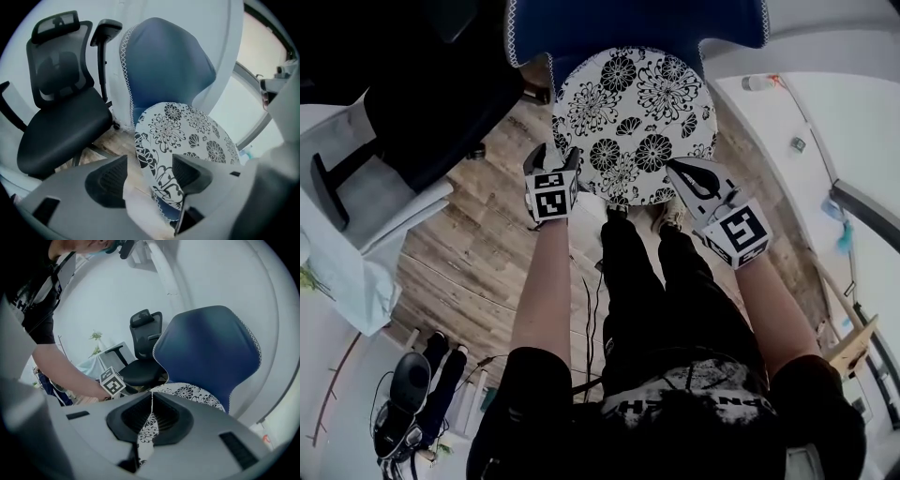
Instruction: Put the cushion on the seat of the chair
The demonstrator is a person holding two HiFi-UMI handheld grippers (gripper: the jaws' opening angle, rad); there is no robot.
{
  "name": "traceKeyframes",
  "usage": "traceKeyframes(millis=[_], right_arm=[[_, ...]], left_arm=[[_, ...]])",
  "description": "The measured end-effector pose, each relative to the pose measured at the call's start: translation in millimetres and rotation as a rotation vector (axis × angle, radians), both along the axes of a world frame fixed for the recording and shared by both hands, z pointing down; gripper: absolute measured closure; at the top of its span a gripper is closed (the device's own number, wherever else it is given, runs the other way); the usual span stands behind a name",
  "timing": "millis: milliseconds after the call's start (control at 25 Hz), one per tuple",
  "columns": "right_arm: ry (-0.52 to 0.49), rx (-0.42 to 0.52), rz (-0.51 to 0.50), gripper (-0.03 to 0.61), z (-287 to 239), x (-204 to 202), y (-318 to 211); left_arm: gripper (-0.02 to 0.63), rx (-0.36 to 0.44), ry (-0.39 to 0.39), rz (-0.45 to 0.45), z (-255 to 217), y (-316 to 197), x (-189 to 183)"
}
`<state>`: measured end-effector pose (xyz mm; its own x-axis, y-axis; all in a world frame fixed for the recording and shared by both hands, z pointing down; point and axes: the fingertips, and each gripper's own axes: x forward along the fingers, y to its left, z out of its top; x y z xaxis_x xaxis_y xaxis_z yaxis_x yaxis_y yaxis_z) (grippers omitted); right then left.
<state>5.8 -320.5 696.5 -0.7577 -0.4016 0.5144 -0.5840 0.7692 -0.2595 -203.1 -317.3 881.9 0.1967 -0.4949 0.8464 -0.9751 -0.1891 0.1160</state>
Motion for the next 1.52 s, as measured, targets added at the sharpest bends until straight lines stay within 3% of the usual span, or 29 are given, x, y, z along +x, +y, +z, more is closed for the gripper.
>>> traceKeyframes(millis=[240, 400, 640, 760, 960, 1240, 1520], right_arm=[[0.041, 0.043, -0.051, 0.558, -18, -12, 3], [0.017, 0.037, -0.038, 0.558, -38, -17, 1], [-0.008, 0.044, -0.023, 0.558, -64, -12, -5], [-0.022, 0.044, -0.05, 0.558, -82, -13, 0], [-0.032, 0.067, -0.08, 0.558, -122, -3, 4], [-0.032, 0.139, -0.017, 0.558, -185, 16, -10], [-0.095, 0.215, 0.054, 0.56, -245, 32, -17]], left_arm=[[0.322, 0.058, 0.078, -0.013, -37, -8, 4], [0.336, 0.097, 0.134, 0.029, -72, -16, 22], [0.535, 0.173, 0.21, 0.097, -130, -34, 66], [0.596, 0.213, 0.264, 0.122, -171, -38, 87], [0.6, 0.275, 0.319, 0.197, -240, -34, 125], [0.6, 0.351, 0.339, 0.352, -332, -26, 146], [0.6, 0.465, 0.356, 0.494, -412, -35, 171]])
